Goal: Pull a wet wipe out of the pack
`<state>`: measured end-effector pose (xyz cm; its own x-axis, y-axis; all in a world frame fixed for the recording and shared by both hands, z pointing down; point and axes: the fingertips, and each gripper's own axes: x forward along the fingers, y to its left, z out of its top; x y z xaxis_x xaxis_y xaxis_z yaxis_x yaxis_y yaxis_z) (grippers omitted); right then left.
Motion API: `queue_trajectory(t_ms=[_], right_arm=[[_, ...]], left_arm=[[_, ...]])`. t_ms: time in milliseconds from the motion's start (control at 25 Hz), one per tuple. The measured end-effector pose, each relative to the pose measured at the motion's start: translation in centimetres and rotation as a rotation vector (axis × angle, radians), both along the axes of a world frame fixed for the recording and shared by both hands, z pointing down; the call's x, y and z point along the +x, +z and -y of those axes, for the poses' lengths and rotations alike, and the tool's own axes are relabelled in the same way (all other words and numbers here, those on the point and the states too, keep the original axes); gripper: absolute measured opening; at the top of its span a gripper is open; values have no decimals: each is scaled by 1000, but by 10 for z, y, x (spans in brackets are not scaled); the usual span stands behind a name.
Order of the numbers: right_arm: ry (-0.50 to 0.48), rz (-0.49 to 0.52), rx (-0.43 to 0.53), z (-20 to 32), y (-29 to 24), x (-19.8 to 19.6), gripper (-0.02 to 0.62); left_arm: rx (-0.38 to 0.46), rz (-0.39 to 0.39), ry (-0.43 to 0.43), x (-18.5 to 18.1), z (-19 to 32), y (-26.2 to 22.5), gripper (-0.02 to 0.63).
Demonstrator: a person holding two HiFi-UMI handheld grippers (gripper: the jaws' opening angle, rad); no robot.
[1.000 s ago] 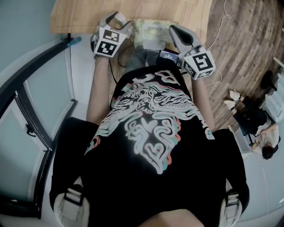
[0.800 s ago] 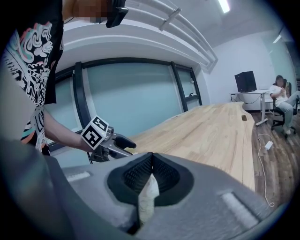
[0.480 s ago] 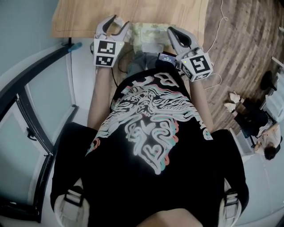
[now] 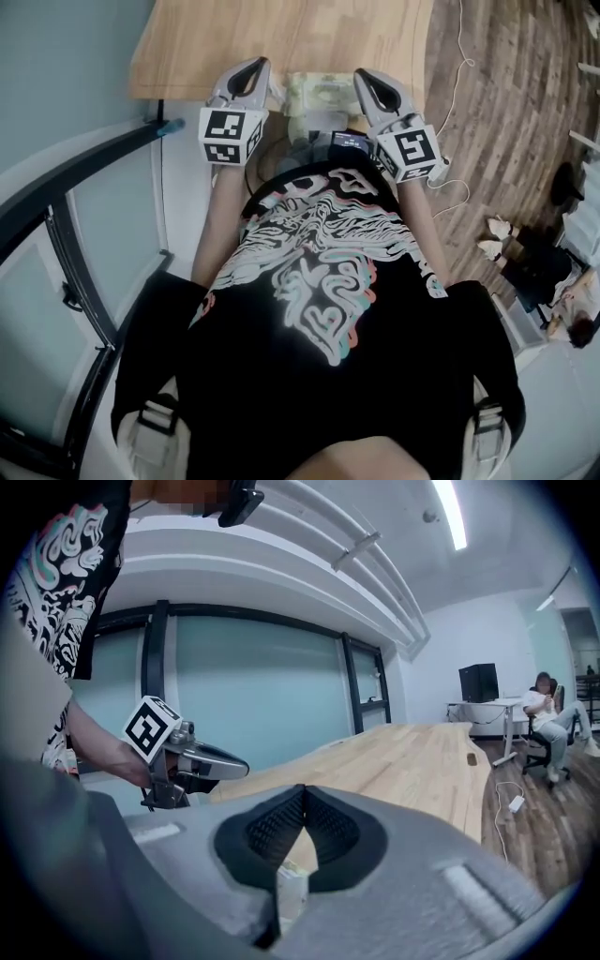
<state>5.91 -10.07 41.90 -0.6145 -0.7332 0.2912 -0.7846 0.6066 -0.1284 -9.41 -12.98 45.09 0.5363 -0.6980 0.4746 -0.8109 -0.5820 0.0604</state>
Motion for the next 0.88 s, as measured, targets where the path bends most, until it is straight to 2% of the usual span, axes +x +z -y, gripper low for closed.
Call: queue_trajectory(t_ms=[280,480,880], right_arm=[[26,-17,53,7,-23,3,0],[22,-20,103,8,-39,1,0],[49,-16,125,15,-45,4,0]], left_arm=[[100,-37,72,29,4,-42,-11],[146,-25,114,39,3,-62,-11],[172,2,94,43,9,-64,-11]])
